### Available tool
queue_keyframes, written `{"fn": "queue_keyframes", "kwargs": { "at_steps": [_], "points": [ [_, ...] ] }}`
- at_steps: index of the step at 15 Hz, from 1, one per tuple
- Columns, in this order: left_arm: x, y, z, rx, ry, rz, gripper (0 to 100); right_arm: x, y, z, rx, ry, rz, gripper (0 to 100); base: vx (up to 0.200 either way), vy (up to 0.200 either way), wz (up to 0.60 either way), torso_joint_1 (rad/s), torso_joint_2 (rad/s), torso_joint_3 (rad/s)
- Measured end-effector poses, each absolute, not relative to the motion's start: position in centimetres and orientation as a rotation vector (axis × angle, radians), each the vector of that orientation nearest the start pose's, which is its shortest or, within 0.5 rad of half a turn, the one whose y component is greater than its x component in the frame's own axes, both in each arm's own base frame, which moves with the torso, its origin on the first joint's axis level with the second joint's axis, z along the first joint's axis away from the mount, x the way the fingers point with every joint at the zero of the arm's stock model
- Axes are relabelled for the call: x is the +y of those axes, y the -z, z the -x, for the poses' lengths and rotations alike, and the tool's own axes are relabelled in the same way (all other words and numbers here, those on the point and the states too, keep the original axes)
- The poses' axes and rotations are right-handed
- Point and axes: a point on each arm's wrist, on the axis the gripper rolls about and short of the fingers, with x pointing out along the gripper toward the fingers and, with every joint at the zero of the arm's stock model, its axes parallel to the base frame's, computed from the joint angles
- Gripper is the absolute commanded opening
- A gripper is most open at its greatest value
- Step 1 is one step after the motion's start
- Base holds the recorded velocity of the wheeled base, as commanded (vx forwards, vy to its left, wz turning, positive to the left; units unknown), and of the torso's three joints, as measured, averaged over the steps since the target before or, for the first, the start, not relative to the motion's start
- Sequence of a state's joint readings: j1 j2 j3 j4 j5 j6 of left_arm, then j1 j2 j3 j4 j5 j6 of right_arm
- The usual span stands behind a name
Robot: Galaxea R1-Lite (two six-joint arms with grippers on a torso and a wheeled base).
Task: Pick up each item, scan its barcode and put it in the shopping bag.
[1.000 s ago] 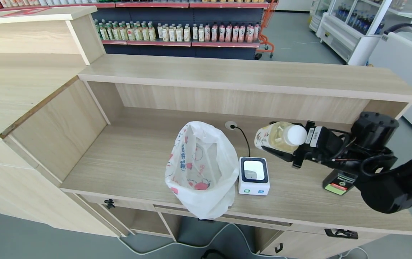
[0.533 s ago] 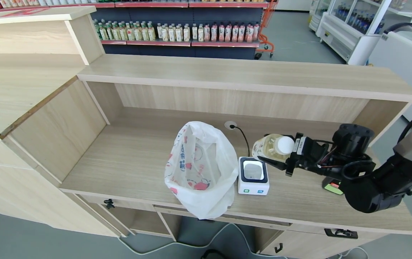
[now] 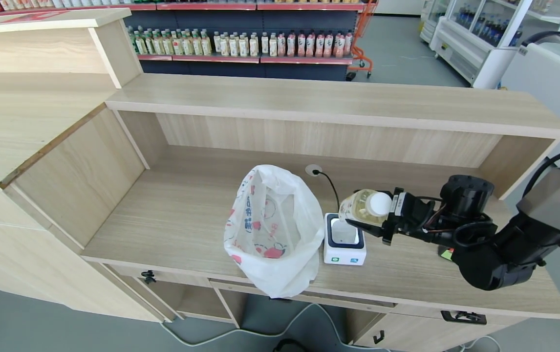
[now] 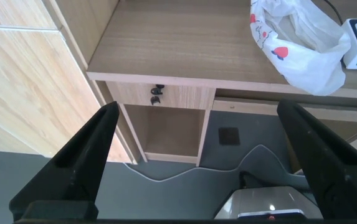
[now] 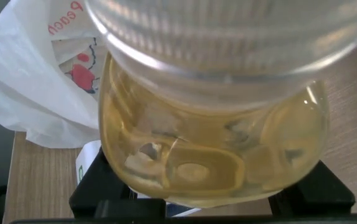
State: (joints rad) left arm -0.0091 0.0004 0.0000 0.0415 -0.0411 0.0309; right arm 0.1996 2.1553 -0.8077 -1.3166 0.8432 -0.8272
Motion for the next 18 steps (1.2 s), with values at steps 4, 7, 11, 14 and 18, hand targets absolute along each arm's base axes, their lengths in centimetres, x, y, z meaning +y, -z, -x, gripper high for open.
{"fn": "queue_keyframes", "kwargs": {
  "at_steps": [4, 7, 11, 14, 18],
  "points": [
    [-0.1, -7.1, 2.3, 0.041, 0.052, -0.03, 100, 9.0, -9.0, -36.3, -0.389, -0.998, 0.732, 0, 0.0, 0.0, 0.0, 0.0, 0.0, 0.0],
    [-0.1, -7.1, 2.3, 0.041, 0.051, -0.03, 100, 9.2, -8.8, -36.5, -0.409, -1.004, 0.753, 0, 0.0, 0.0, 0.0, 0.0, 0.0, 0.0],
    [-0.1, -7.1, 2.3, 0.041, 0.051, -0.03, 100, 9.2, -8.6, -36.9, -0.412, -1.004, 0.76, 0, 0.0, 0.0, 0.0, 0.0, 0.0, 0.0],
    [-0.1, -7.1, 2.3, 0.041, 0.051, -0.03, 100, 9.8, -8.7, -37.3, -0.435, -1.009, 0.771, 0, 0.0, 0.0, 0.0, 0.0, 0.0, 0.0],
    [-0.1, -7.1, 2.3, 0.041, 0.051, -0.03, 100, 10.2, -8.0, -37.6, -0.436, -1.016, 0.783, 0, 0.0, 0.0, 0.0, 0.0, 0.0, 0.0]
  ]
}}
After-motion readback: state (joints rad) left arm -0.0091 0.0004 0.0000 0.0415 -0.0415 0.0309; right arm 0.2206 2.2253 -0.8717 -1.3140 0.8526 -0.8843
